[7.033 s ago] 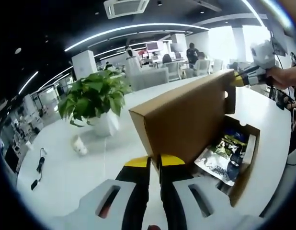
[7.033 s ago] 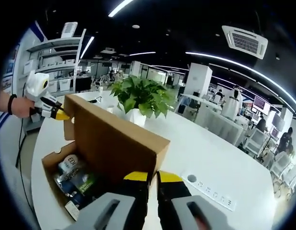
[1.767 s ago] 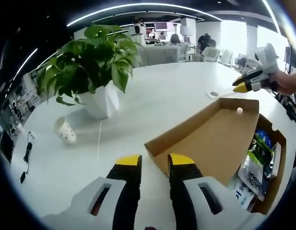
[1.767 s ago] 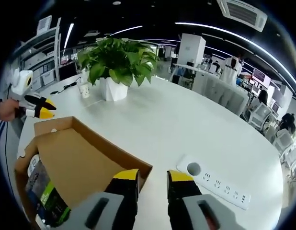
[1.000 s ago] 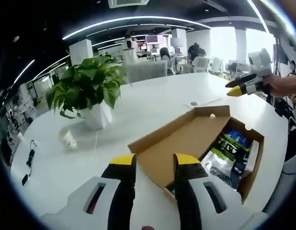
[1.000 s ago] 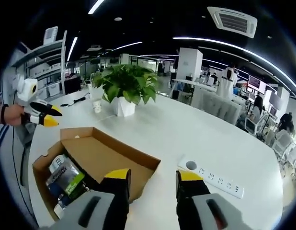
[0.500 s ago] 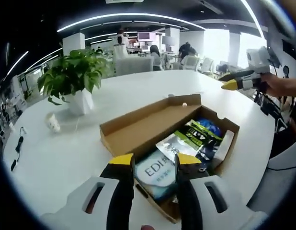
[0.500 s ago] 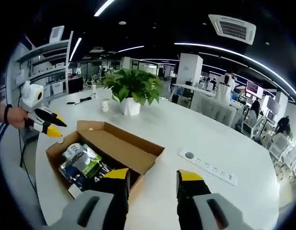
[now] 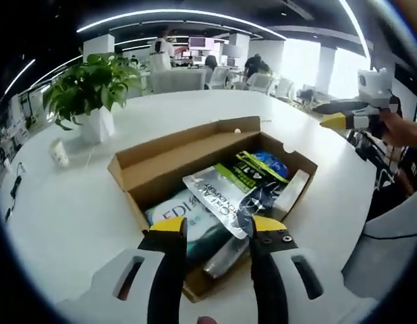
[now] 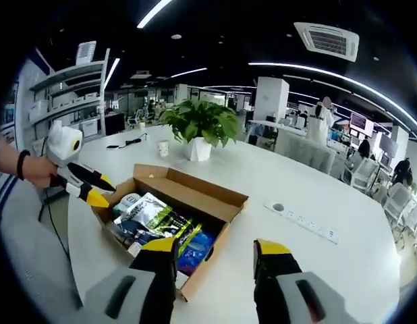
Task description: Operate the shoe box by opening the lid, removing the specified soft item, and placing it in the target area until the item is outside and the box remains undamaged.
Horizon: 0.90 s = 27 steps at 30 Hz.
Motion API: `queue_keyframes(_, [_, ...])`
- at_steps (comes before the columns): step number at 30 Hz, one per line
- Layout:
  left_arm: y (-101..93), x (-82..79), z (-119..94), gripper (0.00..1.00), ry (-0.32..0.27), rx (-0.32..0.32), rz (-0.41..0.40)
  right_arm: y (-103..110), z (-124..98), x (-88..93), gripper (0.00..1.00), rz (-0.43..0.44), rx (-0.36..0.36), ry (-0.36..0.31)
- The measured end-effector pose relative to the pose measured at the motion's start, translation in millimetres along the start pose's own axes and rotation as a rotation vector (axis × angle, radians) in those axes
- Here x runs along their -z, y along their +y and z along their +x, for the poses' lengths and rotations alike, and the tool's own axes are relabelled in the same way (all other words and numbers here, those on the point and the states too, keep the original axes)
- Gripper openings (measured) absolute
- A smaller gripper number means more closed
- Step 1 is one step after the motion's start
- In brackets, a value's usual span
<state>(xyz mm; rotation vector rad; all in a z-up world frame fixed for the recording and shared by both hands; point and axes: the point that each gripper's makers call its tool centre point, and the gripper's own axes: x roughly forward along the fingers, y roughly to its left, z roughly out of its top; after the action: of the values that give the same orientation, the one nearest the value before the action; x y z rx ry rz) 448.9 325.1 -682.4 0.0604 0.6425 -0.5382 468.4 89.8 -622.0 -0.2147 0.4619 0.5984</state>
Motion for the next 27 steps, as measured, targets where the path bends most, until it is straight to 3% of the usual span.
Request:
queue_keyframes(3, [-0.9, 3.4, 3.8, 0.36, 0.006, 0.003, -0.027, 8.9, -10.2, 7.1, 0.43, 0.039, -0.002, -0.008])
queue_keyframes(12, [-0.1, 8.1, 15.5, 0.36, 0.03, 0.006, -0.11, 23.6, -20.6, 32.1, 0.48, 0.042, -0.017, 0.028])
queue_keyframes(27, [-4.5, 17.2, 30.6, 0.33, 0.085, 0.003, -0.167, 33.9, -35.2, 44.7, 0.49, 0.06, -0.007, 0.041])
